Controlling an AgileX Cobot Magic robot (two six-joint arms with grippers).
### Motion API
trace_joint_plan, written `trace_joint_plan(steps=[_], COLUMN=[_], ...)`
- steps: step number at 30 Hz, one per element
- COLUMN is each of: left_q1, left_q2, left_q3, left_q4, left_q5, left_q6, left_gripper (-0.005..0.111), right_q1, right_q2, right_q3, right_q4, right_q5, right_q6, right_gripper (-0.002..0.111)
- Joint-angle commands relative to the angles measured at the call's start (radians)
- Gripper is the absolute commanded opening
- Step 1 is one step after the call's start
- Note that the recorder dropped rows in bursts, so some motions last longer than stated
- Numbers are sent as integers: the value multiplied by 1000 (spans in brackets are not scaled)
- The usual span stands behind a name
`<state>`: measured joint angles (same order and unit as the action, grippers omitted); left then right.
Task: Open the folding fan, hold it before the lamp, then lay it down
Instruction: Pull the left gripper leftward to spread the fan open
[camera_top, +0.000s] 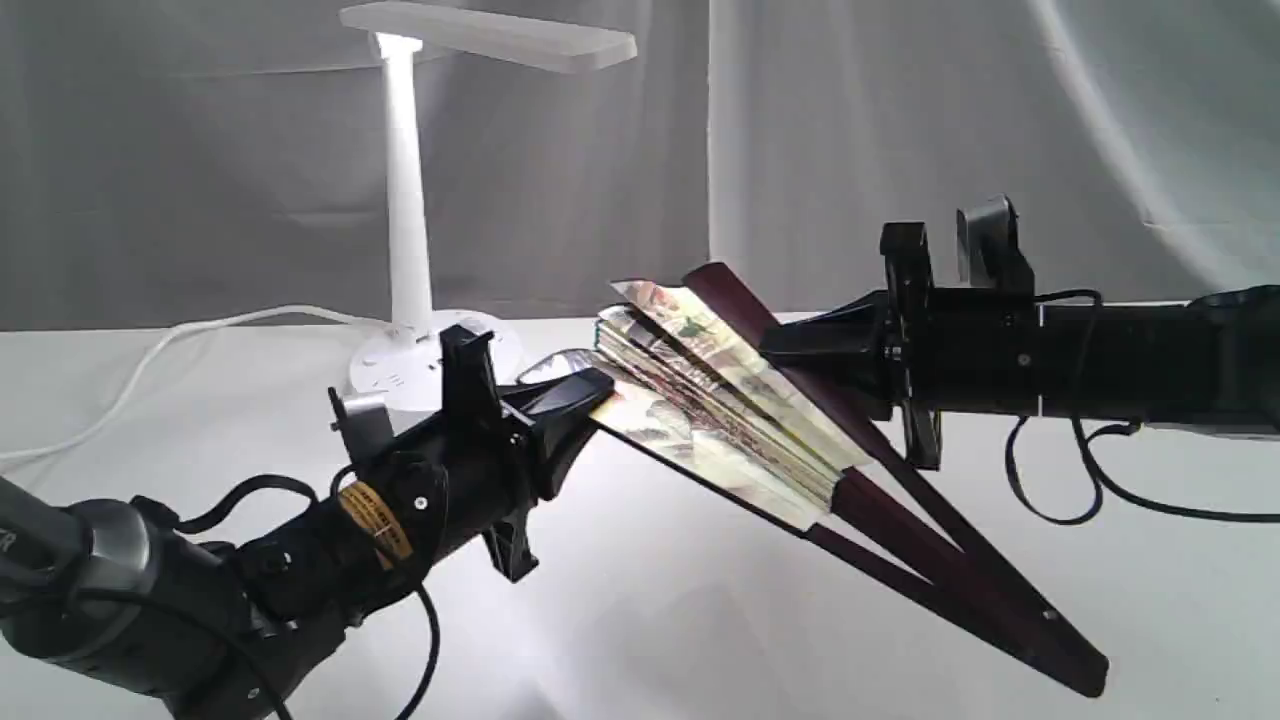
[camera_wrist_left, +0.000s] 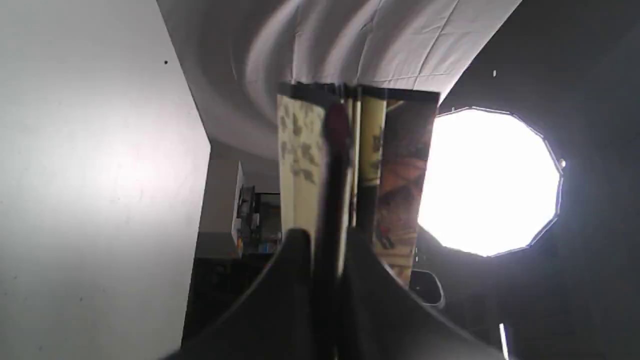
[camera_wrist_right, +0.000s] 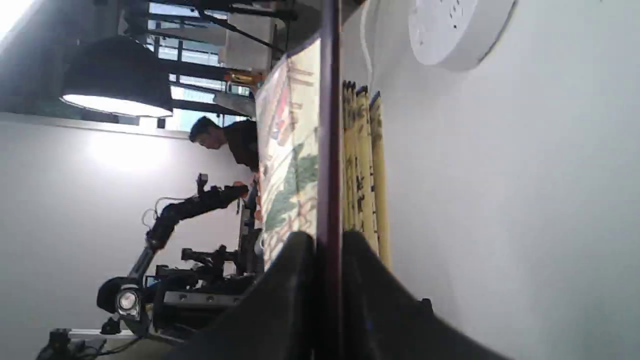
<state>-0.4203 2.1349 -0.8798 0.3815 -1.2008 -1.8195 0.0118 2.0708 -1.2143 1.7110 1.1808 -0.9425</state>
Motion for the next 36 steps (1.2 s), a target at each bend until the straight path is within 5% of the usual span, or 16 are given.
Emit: trace_joint_plan(steps=[1,19,36], left_q1=[2,-32,-393], left_q2=[-29,-132,-172], left_q3=[2,116,124], left_q4=[-59,-297,-1041], left_q5=[-20,-20,-20], left_q6=[-4,78,323], left_gripper=[0,0,0], right_q1=[-1,-126,-333], right_q2=[-4,-4,-4], right_q3=[2,2,2], right_q4=[33,33,33], right_q5=[-1,-50,9], right_q6=[-17,60,126], right_gripper=[0,0,0])
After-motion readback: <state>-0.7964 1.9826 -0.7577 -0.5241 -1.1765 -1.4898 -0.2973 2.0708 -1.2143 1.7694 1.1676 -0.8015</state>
